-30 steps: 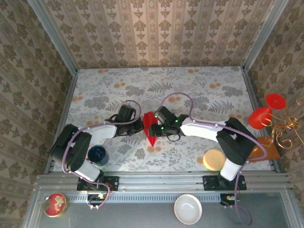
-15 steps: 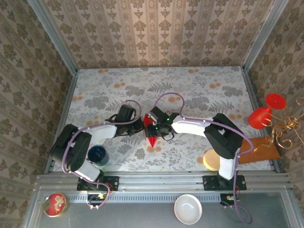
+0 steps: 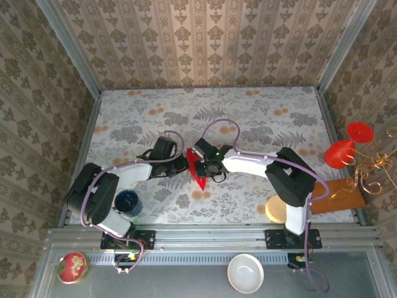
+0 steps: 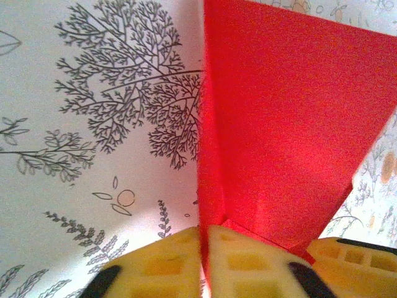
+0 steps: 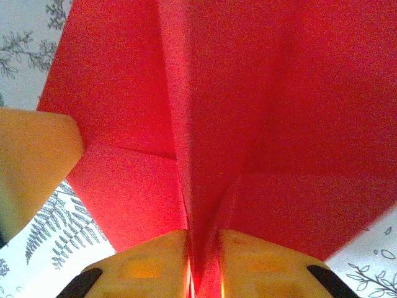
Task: Fold a paper plane with a square sheet of paper (pick it up from the middle)
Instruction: Move the paper plane to the top-center of the table.
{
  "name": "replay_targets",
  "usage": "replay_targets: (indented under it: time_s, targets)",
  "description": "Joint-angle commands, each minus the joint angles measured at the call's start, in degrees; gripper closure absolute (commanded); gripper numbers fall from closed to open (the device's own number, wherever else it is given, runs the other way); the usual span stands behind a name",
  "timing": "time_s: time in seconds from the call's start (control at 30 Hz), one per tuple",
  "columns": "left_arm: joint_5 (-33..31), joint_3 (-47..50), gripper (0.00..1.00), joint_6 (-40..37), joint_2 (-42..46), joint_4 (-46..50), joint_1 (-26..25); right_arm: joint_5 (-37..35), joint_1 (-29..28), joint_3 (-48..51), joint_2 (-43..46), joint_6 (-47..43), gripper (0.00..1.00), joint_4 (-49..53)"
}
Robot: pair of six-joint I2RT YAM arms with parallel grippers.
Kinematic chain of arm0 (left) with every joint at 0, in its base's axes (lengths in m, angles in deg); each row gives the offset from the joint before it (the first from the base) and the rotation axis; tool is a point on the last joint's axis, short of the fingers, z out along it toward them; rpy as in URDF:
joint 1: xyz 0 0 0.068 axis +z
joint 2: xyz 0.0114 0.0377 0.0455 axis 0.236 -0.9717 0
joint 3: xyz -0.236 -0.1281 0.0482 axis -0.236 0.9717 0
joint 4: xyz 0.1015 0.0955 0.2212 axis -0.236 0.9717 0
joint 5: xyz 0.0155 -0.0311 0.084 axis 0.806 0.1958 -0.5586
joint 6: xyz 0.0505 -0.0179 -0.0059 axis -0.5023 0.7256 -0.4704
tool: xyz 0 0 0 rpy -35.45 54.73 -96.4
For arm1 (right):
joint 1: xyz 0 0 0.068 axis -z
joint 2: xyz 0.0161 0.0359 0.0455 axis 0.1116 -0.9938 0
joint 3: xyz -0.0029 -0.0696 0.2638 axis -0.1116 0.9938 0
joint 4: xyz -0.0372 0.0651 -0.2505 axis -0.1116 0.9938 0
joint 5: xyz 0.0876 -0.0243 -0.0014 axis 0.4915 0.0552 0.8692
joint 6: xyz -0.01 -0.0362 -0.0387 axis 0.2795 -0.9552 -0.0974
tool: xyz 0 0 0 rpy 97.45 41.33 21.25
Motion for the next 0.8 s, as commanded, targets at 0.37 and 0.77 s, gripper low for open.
replay_targets:
  time_s: [0.37, 0.77]
  targets:
    - [-9.03, 1.02, 0.53, -4.22, 11.03, 15.02, 4.36, -9.14, 5.26, -5.44, -0.97, -5.83, 0.93, 5.92]
    - [-11.72, 1.56, 0.2, -6.25, 12.64, 19.75, 4.99, -3.56, 13.46, -18.07, -11.33, -10.38, 0.9, 7.28]
